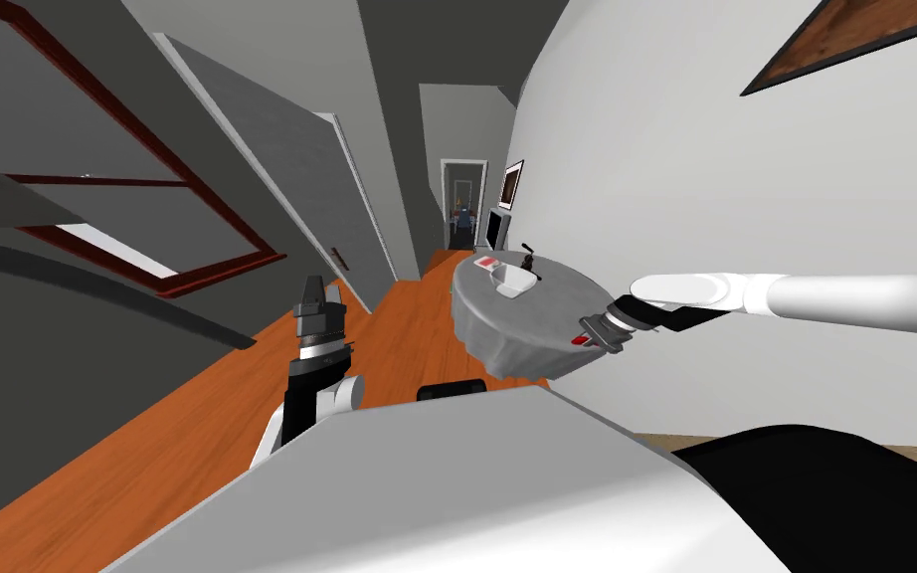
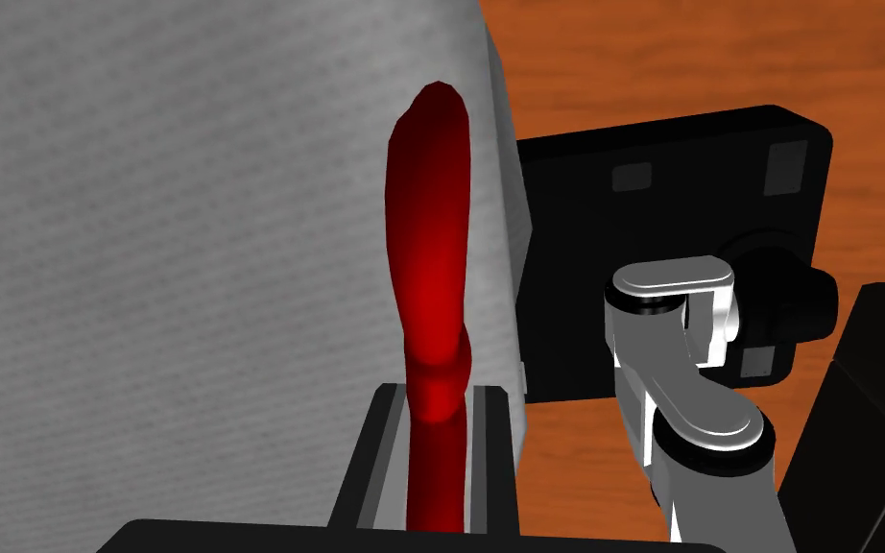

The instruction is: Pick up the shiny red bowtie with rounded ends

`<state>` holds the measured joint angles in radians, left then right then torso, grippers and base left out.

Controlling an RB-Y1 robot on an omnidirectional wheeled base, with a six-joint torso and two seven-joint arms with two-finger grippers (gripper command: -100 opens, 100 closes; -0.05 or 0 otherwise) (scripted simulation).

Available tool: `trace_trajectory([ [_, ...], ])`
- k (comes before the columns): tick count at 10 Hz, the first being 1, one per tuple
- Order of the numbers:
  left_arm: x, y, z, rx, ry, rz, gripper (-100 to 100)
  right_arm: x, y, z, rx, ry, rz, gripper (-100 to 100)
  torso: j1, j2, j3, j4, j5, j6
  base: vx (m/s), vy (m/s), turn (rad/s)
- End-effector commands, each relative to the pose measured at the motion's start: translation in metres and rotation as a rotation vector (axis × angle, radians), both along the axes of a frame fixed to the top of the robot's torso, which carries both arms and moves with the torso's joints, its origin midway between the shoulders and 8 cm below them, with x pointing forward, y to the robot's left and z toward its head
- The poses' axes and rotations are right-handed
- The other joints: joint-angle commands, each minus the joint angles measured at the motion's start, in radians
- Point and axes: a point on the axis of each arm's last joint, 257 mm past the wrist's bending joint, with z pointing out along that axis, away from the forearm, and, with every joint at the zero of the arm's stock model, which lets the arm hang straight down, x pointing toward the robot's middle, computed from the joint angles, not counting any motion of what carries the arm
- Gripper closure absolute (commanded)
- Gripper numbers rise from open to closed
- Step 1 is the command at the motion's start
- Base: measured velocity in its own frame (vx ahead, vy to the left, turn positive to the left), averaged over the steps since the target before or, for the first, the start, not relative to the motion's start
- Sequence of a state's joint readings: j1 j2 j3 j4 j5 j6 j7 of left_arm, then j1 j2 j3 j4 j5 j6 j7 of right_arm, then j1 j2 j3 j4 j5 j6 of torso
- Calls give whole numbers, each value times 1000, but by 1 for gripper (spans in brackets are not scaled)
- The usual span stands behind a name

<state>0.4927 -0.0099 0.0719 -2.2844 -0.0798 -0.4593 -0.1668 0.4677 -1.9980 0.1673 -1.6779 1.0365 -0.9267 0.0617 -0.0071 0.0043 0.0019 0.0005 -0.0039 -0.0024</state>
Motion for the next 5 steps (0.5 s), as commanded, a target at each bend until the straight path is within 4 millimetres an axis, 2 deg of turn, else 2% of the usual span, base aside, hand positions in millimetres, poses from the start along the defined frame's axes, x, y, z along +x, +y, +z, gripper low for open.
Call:
trace_trajectory([
  [1,0,0,0,0,0,0,0,-2,-12,2,4,4,-75,100,0,0,0,0,0,0,-211,-70,405],
  [2,0,0,0,0,0,0,0,-2,-12,2,4,4,-75,100,-3,5,3,1,-1,2,-186,-76,298],
  [3,0,0,0,0,0,0,0,-4,-20,4,5,8,-126,100,-4,7,4,1,-1,3,-166,-71,368],
  [4,0,0,0,0,0,0,0,-4,-20,4,5,8,-126,100,-5,6,4,1,-1,2,-118,-41,206],
  [5,0,0,0,0,0,0,0,-6,-30,6,2,11,-175,100,-3,4,2,1,-1,3,-125,-30,328],
])
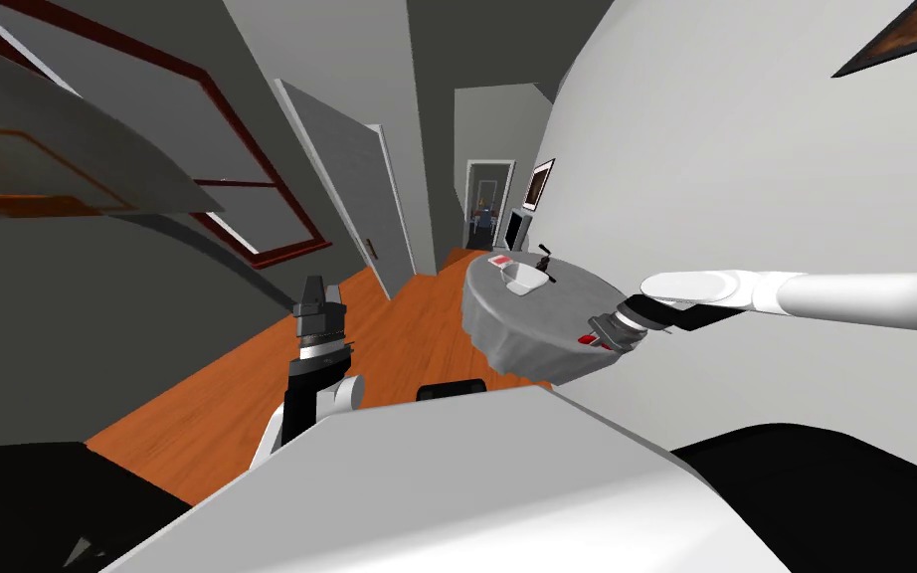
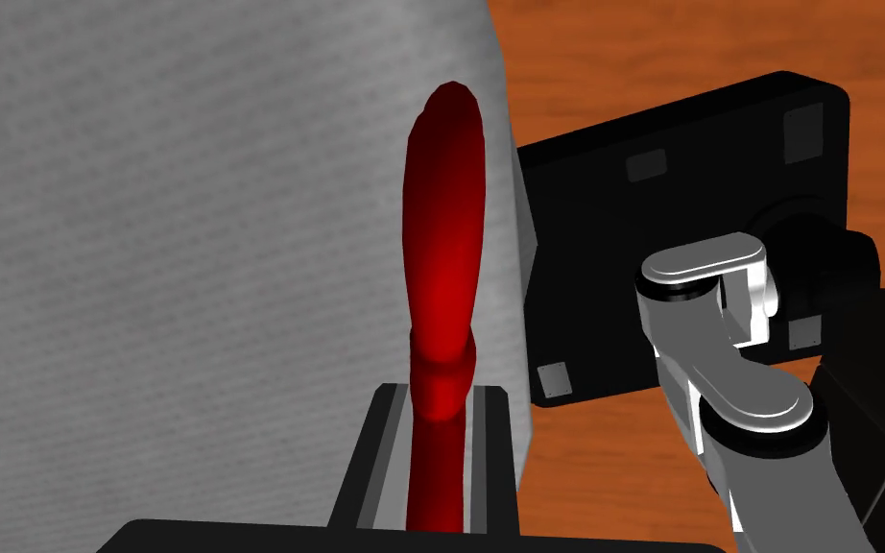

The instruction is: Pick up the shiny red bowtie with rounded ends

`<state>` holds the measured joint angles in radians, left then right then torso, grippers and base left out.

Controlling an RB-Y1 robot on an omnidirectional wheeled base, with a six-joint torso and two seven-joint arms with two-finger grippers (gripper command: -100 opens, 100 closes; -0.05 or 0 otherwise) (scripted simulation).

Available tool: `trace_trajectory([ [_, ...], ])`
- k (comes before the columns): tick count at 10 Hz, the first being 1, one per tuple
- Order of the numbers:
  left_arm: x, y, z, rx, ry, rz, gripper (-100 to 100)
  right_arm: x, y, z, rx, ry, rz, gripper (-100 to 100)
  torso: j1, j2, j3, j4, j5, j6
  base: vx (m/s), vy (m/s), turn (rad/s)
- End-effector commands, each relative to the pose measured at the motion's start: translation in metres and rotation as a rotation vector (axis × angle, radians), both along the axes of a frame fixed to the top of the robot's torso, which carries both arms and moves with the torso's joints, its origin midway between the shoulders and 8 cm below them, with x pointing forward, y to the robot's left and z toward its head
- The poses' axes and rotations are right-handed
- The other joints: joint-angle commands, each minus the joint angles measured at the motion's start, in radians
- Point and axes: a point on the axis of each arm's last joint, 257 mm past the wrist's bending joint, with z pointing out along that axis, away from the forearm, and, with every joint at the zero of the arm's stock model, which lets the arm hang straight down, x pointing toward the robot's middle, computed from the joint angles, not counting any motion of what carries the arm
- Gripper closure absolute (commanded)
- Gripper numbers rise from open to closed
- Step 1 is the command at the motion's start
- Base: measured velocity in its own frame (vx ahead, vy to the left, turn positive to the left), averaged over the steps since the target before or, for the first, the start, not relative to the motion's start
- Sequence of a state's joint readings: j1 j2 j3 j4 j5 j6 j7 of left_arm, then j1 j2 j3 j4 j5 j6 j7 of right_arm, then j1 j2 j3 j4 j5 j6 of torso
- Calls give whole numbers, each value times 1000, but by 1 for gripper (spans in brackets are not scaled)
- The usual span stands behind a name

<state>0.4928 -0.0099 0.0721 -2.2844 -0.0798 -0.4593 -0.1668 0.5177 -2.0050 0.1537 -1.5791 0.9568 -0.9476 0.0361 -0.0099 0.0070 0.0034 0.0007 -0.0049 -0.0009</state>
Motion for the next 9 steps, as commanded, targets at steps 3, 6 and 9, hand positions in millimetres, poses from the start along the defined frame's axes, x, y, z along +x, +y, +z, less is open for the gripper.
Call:
trace_trajectory([
  [3,0,0,0,0,0,0,0,-5,-22,6,-5,2,-123,100,0,0,0,0,0,0,-162,-31,295],
  [6,0,0,0,0,0,0,0,-7,-38,13,-2,-6,-226,100,0,4,3,1,0,1,-200,-23,382],
  [9,0,0,0,0,0,0,0,-8,-56,20,-8,-17,-321,100,2,3,2,1,1,2,-169,16,312],
])
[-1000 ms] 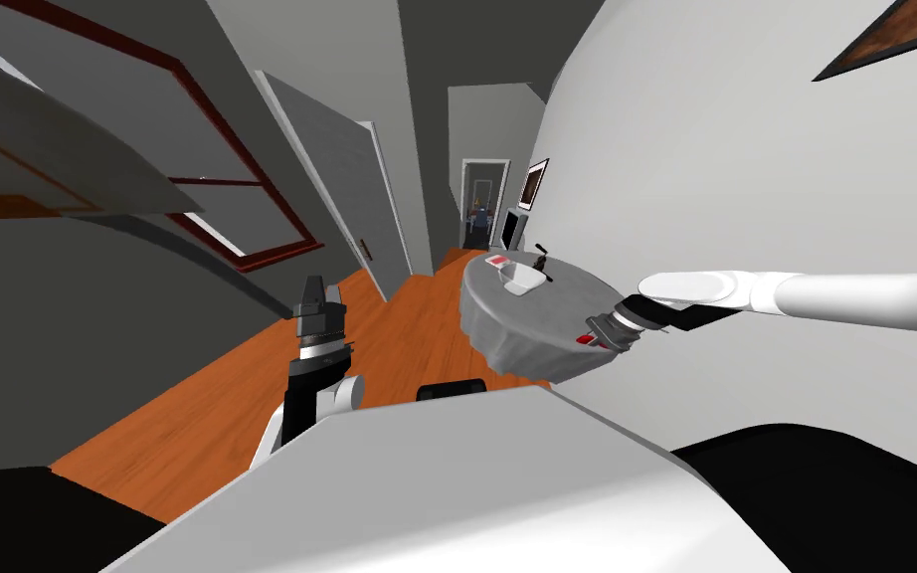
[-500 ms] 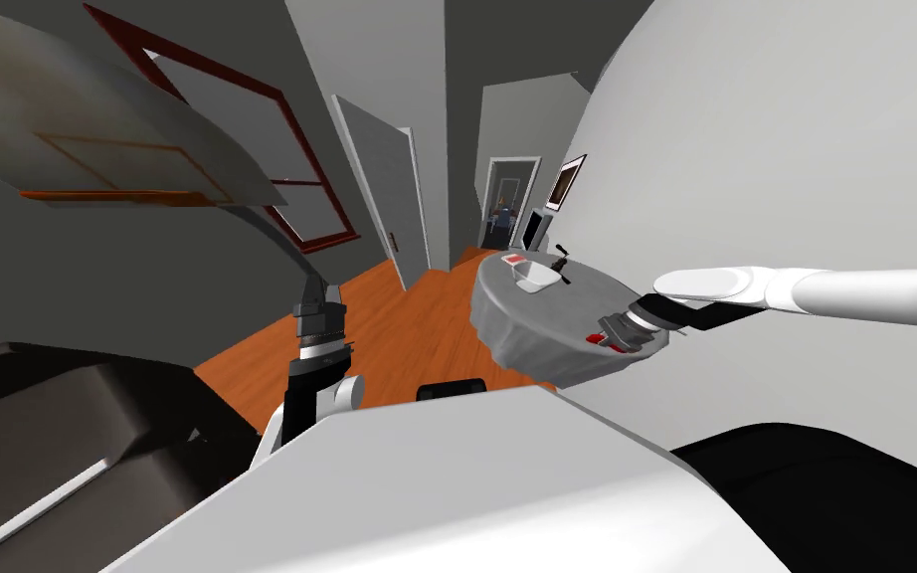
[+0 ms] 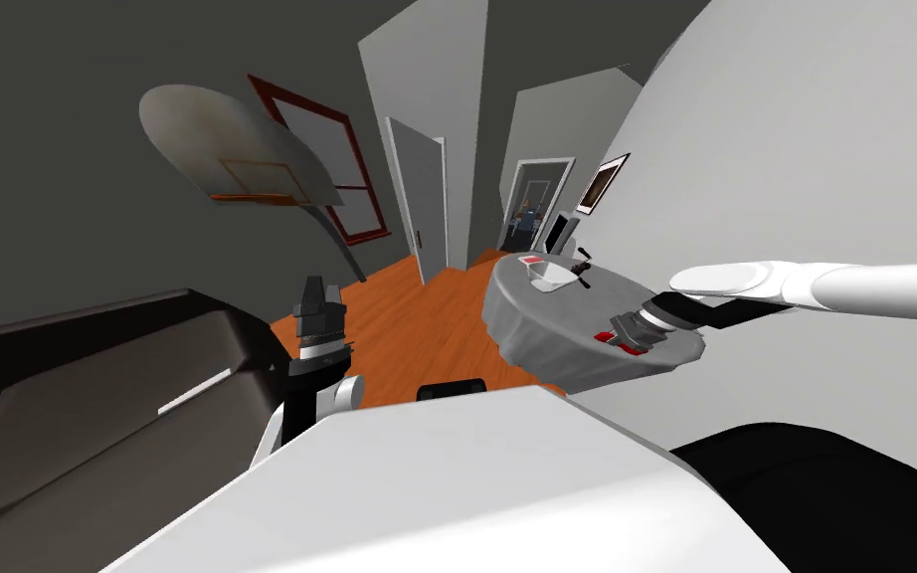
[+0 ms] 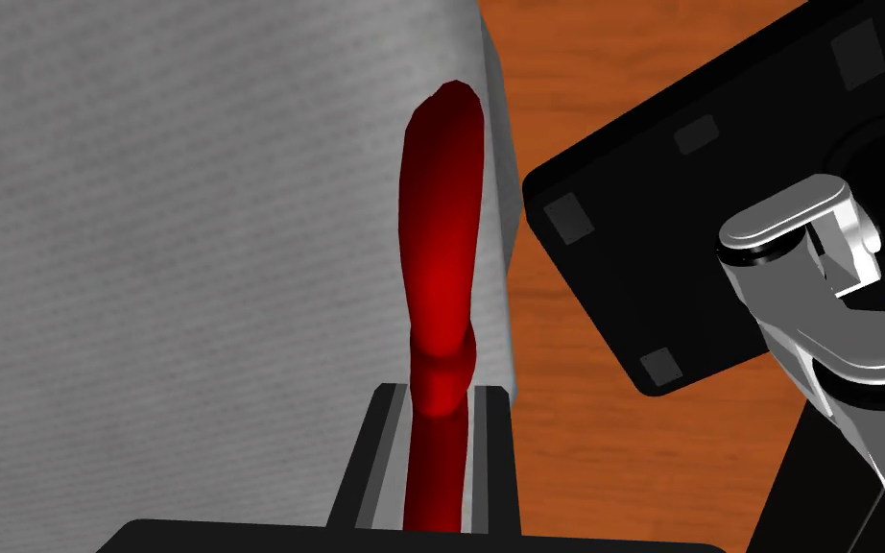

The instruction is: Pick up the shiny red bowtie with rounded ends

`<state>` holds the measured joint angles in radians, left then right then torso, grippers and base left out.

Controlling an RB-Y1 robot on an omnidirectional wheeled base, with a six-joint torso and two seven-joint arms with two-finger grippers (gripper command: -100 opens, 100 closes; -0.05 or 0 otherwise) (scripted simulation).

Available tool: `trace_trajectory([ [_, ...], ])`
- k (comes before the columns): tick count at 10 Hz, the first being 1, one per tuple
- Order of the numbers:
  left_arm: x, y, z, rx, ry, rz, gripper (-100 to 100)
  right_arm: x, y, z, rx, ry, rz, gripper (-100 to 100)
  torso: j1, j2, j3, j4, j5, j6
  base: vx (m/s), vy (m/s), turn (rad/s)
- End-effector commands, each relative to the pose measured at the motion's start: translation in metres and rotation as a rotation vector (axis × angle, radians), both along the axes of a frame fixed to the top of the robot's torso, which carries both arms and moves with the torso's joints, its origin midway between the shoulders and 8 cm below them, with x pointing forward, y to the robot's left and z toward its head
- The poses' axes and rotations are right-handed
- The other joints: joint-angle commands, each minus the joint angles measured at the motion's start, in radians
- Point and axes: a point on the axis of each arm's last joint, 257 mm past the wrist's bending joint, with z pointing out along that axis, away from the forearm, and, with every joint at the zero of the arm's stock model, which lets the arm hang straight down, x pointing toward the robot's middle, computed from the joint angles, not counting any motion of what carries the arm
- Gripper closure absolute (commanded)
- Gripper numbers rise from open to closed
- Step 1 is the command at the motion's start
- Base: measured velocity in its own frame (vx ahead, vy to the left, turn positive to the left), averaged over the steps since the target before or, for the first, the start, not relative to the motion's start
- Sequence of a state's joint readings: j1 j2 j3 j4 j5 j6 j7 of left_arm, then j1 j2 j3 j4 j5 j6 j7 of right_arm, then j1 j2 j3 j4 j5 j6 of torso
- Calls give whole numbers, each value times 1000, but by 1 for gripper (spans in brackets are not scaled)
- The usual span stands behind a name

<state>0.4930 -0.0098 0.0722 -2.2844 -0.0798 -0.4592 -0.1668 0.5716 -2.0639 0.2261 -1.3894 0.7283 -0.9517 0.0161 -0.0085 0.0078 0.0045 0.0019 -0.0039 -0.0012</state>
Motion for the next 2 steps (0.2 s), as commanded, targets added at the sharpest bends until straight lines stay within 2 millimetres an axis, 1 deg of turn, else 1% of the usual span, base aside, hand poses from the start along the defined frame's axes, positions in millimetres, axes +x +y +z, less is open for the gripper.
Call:
trace_trajectory([
  [1,0,0,0,0,0,0,0,0,0,0,0,0,0,100,0,0,0,0,0,0,-58,4,78],
  [2,0,0,0,0,0,0,0,1,0,1,1,-1,-4,0,-1,-3,-2,0,0,2,-9,2,-15],
])
